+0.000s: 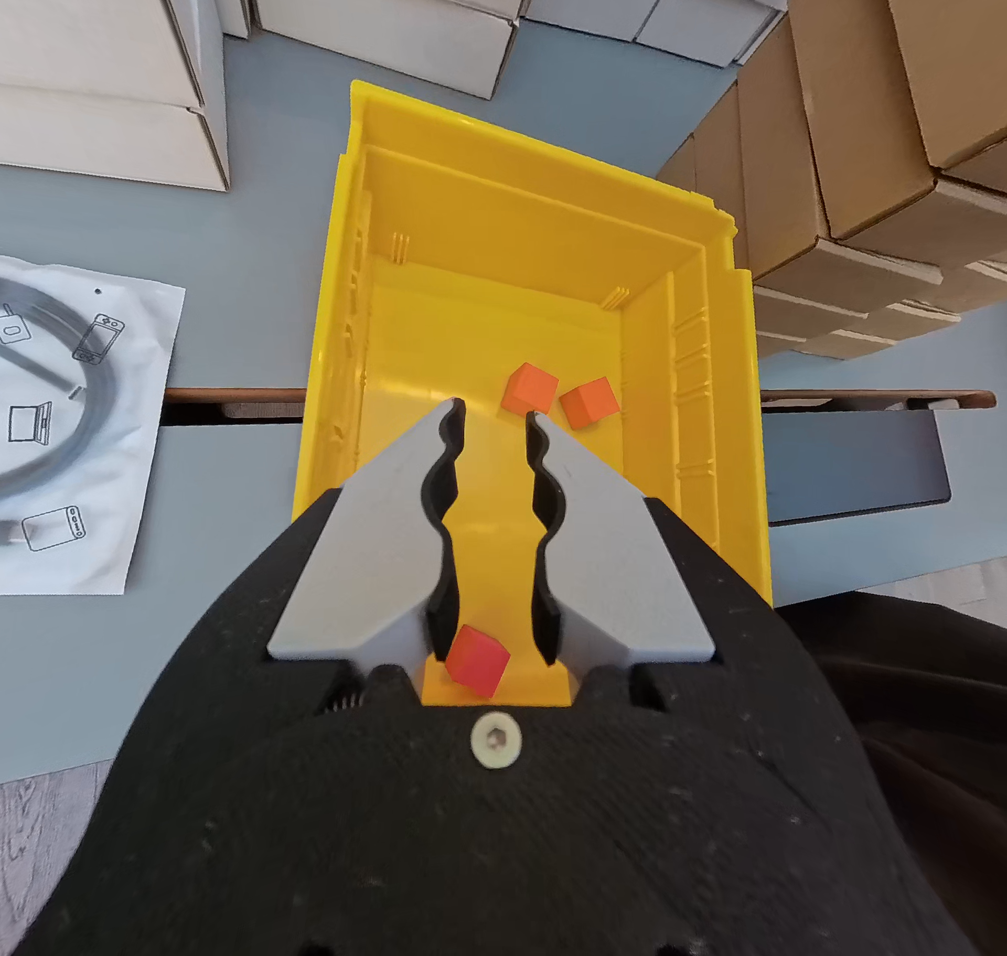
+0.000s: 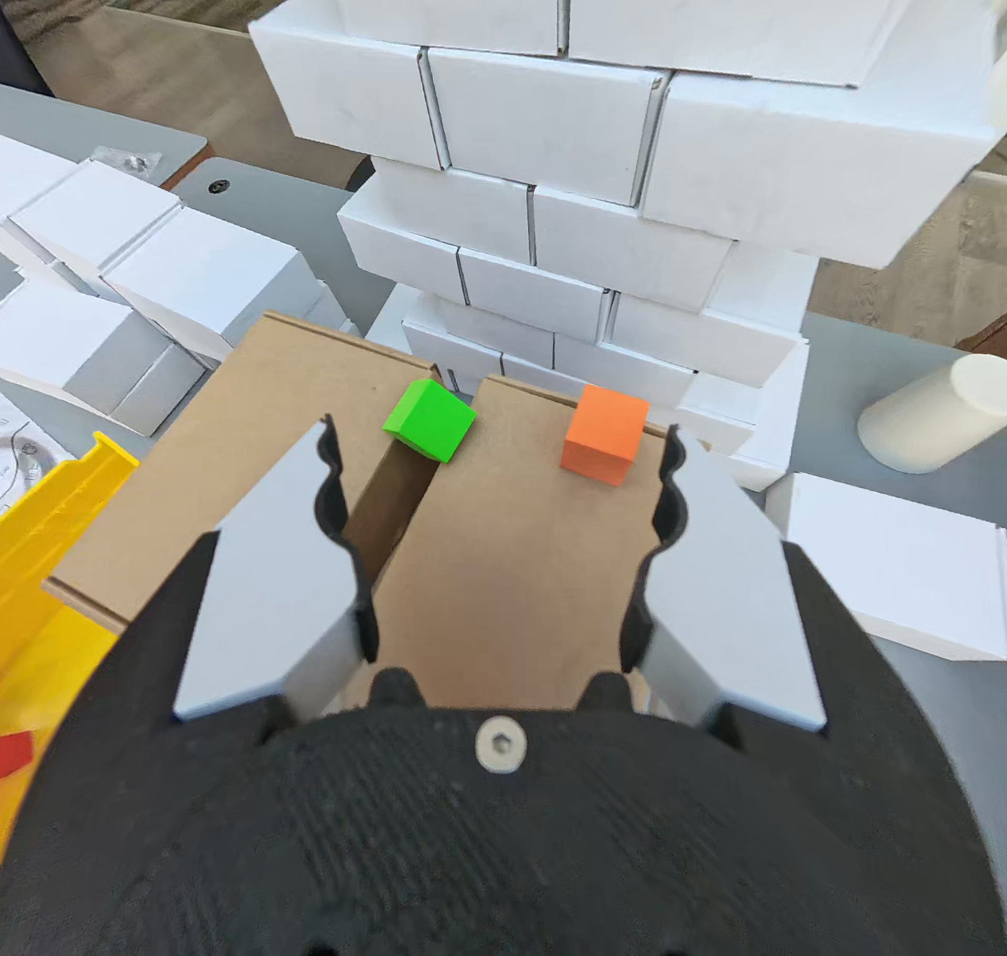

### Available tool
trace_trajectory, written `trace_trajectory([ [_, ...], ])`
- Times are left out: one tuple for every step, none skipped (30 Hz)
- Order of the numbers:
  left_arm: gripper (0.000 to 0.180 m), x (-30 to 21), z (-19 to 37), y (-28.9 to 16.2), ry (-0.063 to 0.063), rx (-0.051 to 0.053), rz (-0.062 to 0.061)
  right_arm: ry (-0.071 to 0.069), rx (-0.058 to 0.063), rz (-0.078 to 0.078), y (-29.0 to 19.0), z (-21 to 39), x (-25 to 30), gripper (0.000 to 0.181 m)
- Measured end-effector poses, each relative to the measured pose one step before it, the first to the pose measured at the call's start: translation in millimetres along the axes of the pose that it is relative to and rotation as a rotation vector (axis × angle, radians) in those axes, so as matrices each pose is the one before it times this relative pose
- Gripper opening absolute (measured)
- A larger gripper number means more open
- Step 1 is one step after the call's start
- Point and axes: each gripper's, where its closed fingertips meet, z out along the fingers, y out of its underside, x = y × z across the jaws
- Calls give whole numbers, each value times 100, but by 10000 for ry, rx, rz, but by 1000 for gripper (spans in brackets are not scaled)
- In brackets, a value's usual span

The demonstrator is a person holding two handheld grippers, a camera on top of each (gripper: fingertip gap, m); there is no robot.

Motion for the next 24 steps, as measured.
trace_trajectory([
  [19, 152, 44, 97, -14, -45, 45, -34, -81, -74, 103, 532, -129, 117],
  [19, 115, 14, 124, -13, -32, 24, 90, -137, -205, 228, 559, 71, 118],
  [19, 117, 0, 156, -4, -33, -5, 75, -196, -217, 341, 595, 62, 117],
  [19, 97, -28, 174, 0, -43, -26, -22, -279, -188, 351, 466, -35, 117],
  [19, 88, -32, 125, -16, -16, -20, -106, -200, -179, 102, 260, -118, 116],
  [19, 19, -74, 92, -40, 8, -18, -171, -73, -155, -98, 81, -240, 112],
  [19, -31, -62, 62, -38, 13, -30, -173, -66, -100, -84, -14, -249, 107],
  [19, -26, -66, 71, -23, 8, -49, -92, -104, -70, 5, -40, -127, 100],
  [19, -11, -13, 91, -11, -2, -64, -8, -134, -89, 66, -39, -8, 90],
  [19, -16, 19, 84, -13, 0, -64, 10, -103, -118, 60, -51, 42, 81],
  [19, -2, 6, 48, -2, 8, -58, -62, -34, -122, -5, -26, -79, 72],
  [19, 50, 41, 45, 9, 9, -51, -132, -7, -76, -11, 3, -176, 64],
  [19, 50, 53, 37, 11, 4, -39, -97, -4, -34, -4, 24, -128, 61],
  [19, 62, 57, 49, 14, -6, -23, -64, -1, -65, -17, 33, -113, 59],
  [19, 97, 67, 36, 10, -10, -5, -70, -14, -126, -10, 51, -144, 59],
  [19, 102, 58, 37, 12, -6, 15, -63, -23, -173, -40, 42, -205, 60],
  [19, 91, 69, -4, 7, -9, 28, -51, -16, -191, -105, 57, -250, 63],
  [19, 96, 35, 29, 7, -22, 26, -44, -32, -182, -132, 95, -281, 67],
  [19, 101, 107, 7, 10, -17, 22, -36, -61, -184, -126, 76, -276, 71],
  [19, 85, 32, 28, 10, -8, 17, -23, -62, -221, -167, 167, -311, 72],
  [19, 0, 47, 13, 8, -5, 13, 2, -63, -261, -163, 163, -251, 73],
  [19, 38, 18, 37, 4, -12, 1, 37, -88, -280, -65, 126, -123, 73],
  [19, -9, -4, 31, 5, -7, -5, 81, -112, -294, -27, 108, -18, 70],
  [19, -15, 2, -3, 1, 8, -8, 112, -110, -283, -18, 51, 99, 66],
])
